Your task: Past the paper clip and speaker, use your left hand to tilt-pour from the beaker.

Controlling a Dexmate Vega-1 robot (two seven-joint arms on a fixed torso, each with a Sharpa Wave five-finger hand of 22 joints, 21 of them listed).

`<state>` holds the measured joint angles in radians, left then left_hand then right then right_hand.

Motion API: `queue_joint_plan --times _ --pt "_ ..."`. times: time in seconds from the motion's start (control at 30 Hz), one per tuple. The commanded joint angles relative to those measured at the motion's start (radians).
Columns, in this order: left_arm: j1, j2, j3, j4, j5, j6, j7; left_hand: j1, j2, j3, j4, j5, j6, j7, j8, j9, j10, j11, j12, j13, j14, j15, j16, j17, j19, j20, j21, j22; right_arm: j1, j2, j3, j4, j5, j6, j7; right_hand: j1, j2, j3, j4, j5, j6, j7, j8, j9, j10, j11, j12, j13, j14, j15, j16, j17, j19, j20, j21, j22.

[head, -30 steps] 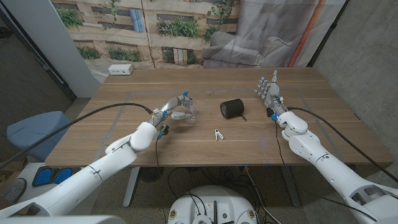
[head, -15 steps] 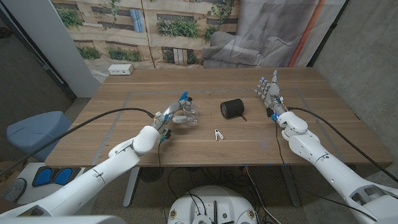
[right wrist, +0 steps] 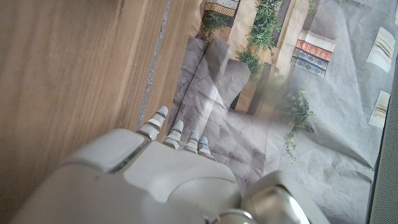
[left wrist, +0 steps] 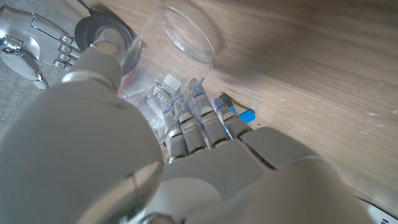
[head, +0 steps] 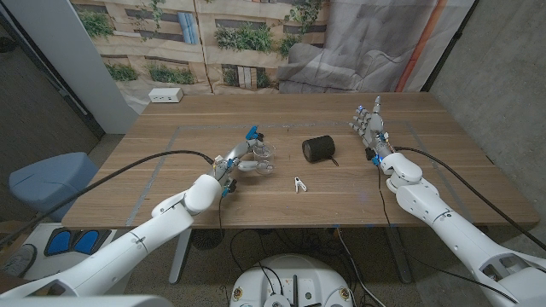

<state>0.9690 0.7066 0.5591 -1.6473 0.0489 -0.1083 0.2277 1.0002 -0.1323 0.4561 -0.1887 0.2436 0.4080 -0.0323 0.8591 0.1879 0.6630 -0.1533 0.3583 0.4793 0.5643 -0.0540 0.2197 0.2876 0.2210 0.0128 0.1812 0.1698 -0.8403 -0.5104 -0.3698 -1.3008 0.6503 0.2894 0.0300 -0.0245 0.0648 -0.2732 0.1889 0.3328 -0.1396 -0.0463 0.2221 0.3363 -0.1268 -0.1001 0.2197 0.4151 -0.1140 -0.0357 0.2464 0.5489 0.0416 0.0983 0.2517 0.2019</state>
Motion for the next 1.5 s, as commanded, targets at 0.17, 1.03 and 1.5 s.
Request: queue_joint_plan --times 0.17,1.03,1.5 --pt "0.006 0.002 0.008 0.014 -0.013 -0.007 -0.009 -0.254 0.240 0.036 0.027 -0.004 0.008 0.006 -0.014 -0.001 -0.013 -0.023 -0.025 -0.006 -0.020 -0.088 -0.003 -0.006 -0.011 0.004 0.002 0.003 0.000 0.000 0.000 0.001 0.000 0.000 0.000 0.003 0.087 -0.007 0.000 0.006 -0.007 -0.003 0.005 0.001 -0.009 0.003 0.006 0.005 -0.005 -0.020 0.003 0.006 0.001 0.006 0.007 0.005" --pt "0.016 0.016 0.000 0.021 -0.047 -0.008 -0.025 -0.255 0.215 0.025 0.009 -0.015 -0.087 0.003 -0.127 -0.014 -0.116 0.004 -0.093 -0.048 -0.072 -0.071 -0.010 -0.034 -0.023 0.015 0.008 0.003 0.001 0.001 0.000 0.001 0.000 0.001 0.000 0.003 0.087 -0.007 0.000 0.006 -0.007 -0.003 0.005 0.001 -0.009 0.003 0.006 0.005 -0.005 -0.020 0.003 0.006 0.001 0.006 0.007 0.005" --pt "-0.020 0.018 0.020 0.049 -0.043 -0.042 -0.075 -0.253 0.179 0.003 0.012 -0.020 -0.156 -0.010 -0.236 -0.015 -0.203 0.018 -0.136 -0.091 -0.160 -0.050 -0.029 -0.065 -0.053 0.023 0.004 0.003 0.000 0.000 0.000 0.000 0.000 0.000 0.000 0.003 0.087 -0.007 0.000 0.006 -0.007 -0.003 0.005 0.001 -0.009 0.003 0.006 0.005 -0.005 -0.020 0.003 0.006 0.001 0.006 0.007 0.005"
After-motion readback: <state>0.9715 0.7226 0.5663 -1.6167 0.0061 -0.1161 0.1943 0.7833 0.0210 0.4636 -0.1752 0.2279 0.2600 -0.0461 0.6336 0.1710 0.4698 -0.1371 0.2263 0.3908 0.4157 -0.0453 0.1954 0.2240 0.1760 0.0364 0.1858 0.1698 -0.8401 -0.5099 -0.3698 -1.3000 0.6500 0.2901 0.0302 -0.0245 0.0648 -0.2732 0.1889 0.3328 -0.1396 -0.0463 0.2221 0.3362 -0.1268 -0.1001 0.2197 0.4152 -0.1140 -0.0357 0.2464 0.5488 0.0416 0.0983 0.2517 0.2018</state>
